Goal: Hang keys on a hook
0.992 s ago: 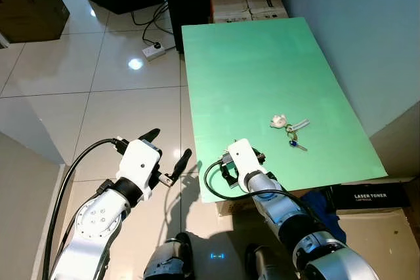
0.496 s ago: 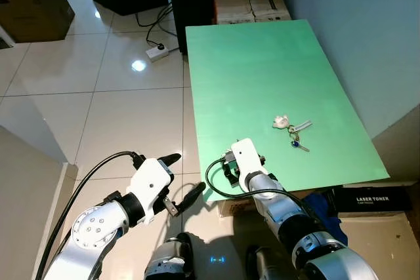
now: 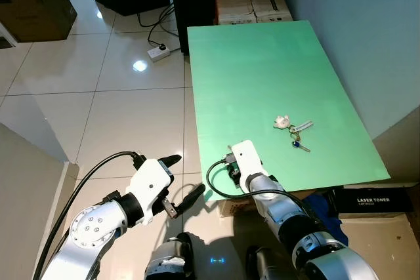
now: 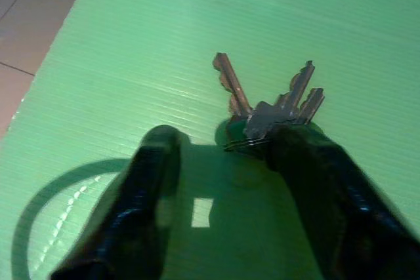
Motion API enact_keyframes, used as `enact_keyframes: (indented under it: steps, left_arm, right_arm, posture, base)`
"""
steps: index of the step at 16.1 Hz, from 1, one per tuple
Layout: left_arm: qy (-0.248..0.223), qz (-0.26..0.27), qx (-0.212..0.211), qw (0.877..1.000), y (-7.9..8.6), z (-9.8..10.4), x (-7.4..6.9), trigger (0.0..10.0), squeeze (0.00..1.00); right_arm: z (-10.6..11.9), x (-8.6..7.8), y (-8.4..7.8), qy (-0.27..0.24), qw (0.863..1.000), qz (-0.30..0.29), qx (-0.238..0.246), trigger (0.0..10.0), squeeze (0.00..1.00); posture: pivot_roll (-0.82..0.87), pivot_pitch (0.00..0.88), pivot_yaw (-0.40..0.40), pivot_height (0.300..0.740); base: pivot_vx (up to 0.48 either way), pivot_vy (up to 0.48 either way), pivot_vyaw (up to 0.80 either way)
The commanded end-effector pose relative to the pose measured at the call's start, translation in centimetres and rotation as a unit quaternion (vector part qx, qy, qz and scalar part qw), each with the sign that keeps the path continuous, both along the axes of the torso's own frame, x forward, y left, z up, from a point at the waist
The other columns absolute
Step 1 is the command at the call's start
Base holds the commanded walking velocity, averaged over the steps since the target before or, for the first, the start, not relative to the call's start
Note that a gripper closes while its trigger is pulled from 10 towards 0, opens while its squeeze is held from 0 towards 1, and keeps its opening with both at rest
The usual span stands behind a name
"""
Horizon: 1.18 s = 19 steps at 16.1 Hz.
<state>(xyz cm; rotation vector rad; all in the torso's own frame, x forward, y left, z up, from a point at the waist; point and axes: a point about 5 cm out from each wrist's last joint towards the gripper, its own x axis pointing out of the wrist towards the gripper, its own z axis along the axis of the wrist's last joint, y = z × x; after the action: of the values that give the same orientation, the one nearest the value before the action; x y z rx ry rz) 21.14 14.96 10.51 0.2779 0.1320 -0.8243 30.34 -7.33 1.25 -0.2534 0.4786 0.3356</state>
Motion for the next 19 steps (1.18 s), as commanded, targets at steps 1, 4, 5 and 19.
enact_keyframes:
  steps: [1, 4, 5, 19]
  left_arm:
    - [0.005, -0.011, 0.003, 1.000, -0.3, 0.0, -0.4, 10.0, 0.00]
    - [0.005, -0.011, 0.004, 1.000, -0.4, 0.0, -0.4, 10.0, 0.00]
    - [0.004, -0.011, 0.004, 1.000, -0.4, 0.0, -0.3, 10.0, 0.00]
    - [-0.004, -0.008, 0.010, 1.000, -0.2, 0.1, 0.1, 10.0, 0.00]
  right_arm:
    - [-0.4, -0.3, 0.0, 0.016, 1.000, -0.007, 0.001, 0.0, 0.00]
    - [-0.4, -0.2, -0.4, 0.018, 1.000, -0.018, 0.005, 0.0, 0.00]
    - [-0.4, -0.1, -0.4, 0.017, 1.000, -0.020, 0.005, 0.0, 0.00]
    - [1.7, 0.8, -4.8, -0.105, 0.991, -0.047, -0.064, 0.0, 0.00]
  posture:
    - [0.04, 0.199, 0.059, 0.740]
    - [0.04, 0.200, 0.061, 0.740]
    - [0.04, 0.201, 0.061, 0.740]
    - [0.04, 0.196, 0.066, 0.740]
  base:
    - [0.000, 0.000, 0.00]
    - [0.000, 0.000, 0.00]
    - [0.000, 0.000, 0.00]
    - [0.000, 0.000, 0.00]
